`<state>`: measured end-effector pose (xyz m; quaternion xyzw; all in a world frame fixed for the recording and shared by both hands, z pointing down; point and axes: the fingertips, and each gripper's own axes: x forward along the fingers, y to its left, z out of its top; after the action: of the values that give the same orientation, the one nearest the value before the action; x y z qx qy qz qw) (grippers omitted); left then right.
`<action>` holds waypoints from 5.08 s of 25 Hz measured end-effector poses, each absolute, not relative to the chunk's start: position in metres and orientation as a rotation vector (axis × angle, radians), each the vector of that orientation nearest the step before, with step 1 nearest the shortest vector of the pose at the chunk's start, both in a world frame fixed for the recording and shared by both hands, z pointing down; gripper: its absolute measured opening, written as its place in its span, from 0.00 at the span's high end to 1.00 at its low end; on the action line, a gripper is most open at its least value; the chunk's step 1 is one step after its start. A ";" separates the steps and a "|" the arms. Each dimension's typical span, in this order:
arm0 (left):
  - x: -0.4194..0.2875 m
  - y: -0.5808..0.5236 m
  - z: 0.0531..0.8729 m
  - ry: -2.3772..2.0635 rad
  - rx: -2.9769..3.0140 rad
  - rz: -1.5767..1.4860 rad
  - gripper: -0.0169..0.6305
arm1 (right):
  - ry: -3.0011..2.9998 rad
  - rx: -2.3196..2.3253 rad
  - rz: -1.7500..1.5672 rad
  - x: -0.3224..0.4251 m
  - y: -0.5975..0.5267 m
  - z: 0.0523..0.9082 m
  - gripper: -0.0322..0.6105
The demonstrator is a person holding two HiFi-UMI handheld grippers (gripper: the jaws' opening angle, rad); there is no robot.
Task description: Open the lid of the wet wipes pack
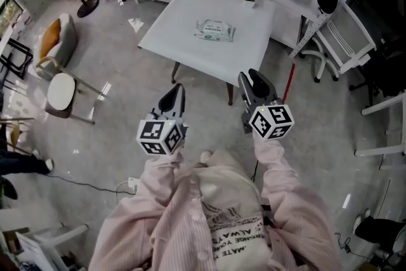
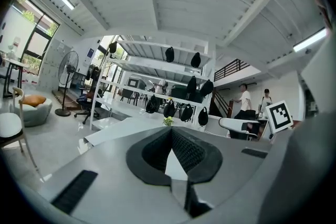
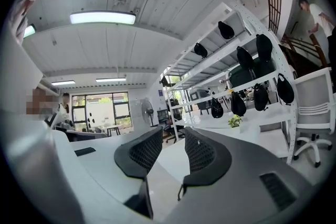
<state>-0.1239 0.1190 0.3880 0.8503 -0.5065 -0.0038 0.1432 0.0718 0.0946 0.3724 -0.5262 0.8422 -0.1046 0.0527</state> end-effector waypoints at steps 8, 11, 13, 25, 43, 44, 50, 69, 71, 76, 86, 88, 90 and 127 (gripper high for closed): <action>-0.132 0.085 0.401 -1.447 2.421 -0.012 0.97 | 2.577 -1.612 -0.345 0.066 0.058 0.385 0.77; -0.136 0.064 0.405 -1.455 2.408 -0.014 0.97 | 2.598 -1.603 -0.356 0.062 0.035 0.392 0.76; -0.138 0.045 0.409 -1.460 2.400 -0.011 0.97 | 2.609 -1.599 -0.365 0.062 0.016 0.398 0.76; -0.126 -0.081 0.429 -1.441 2.337 0.039 0.97 | 2.711 -1.592 -0.428 0.067 -0.122 0.422 0.76; -0.111 -0.201 0.485 -1.437 2.189 0.129 0.97 | 2.932 -1.457 -0.554 0.056 -0.260 0.485 0.76; -0.111 -0.205 0.489 -1.436 2.181 0.135 0.97 | 2.947 -1.445 -0.559 0.055 -0.264 0.489 0.76; -0.107 -0.224 0.508 -1.417 2.133 0.161 0.97 | 3.078 -1.367 -0.558 0.043 -0.281 0.511 0.76; -0.090 -0.250 0.598 -1.282 1.955 0.218 0.97 | 3.636 -0.932 -0.231 0.003 -0.285 0.605 0.76; -0.090 -0.252 0.604 -1.270 1.947 0.218 0.97 | 3.679 -0.888 -0.201 0.000 -0.283 0.614 0.75; -0.089 -0.251 0.615 -1.241 1.936 0.225 0.97 | 3.782 -0.819 -0.100 -0.004 -0.279 0.632 0.75; -0.085 -0.251 0.625 -1.207 1.933 0.233 0.97 | 3.889 -0.854 0.072 0.000 -0.282 0.650 0.75; -0.085 -0.250 0.624 -1.204 1.935 0.233 0.97 | 3.892 -0.857 0.077 -0.001 -0.282 0.650 0.75; -0.085 -0.250 0.624 -1.200 1.938 0.235 0.97 | 3.891 -0.860 0.062 -0.001 -0.282 0.649 0.76; -0.070 -0.260 0.606 -1.158 2.017 0.246 0.97 | 3.656 -0.902 -0.541 0.011 -0.314 0.611 0.89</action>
<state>-0.0703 -0.2603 0.6060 0.7939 -0.4557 0.0969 0.3907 0.0114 -0.3135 0.6107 -0.2241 0.9087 -0.1343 -0.3255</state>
